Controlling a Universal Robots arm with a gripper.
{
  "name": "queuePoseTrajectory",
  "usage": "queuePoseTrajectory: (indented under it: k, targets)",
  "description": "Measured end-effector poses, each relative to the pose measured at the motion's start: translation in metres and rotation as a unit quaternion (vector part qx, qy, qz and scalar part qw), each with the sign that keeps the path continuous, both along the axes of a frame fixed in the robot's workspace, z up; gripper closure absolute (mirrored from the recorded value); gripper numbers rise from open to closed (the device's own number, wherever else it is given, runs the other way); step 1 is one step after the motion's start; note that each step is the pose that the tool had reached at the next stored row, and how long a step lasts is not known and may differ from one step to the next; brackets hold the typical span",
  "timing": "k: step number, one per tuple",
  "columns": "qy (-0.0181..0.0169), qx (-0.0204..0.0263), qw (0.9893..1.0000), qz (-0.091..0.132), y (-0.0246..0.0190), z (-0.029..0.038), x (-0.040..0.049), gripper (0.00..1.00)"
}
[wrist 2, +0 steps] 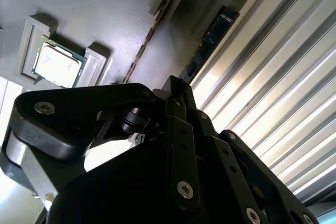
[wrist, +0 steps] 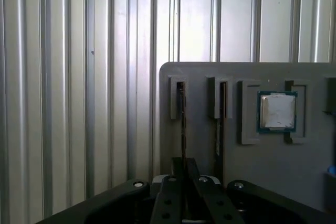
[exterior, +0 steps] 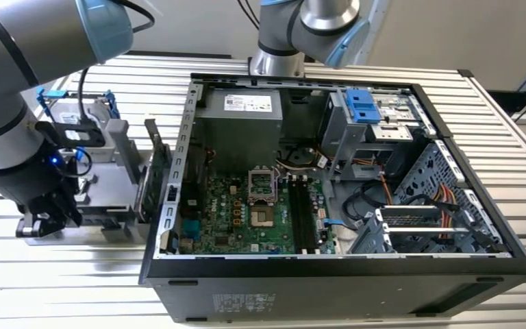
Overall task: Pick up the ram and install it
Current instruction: 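Pick up the ram and move it above insertion slot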
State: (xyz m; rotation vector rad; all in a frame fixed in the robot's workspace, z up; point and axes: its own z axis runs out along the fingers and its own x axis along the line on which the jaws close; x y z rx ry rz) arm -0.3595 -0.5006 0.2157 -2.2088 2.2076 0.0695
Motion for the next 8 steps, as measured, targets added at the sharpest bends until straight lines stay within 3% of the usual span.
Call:
queuePoseTrajectory:
  k: [8]
  targets:
    - [-0.0001,0.0001,1.0000,0.000,0.0000,0.0036,0.0000,1.00]
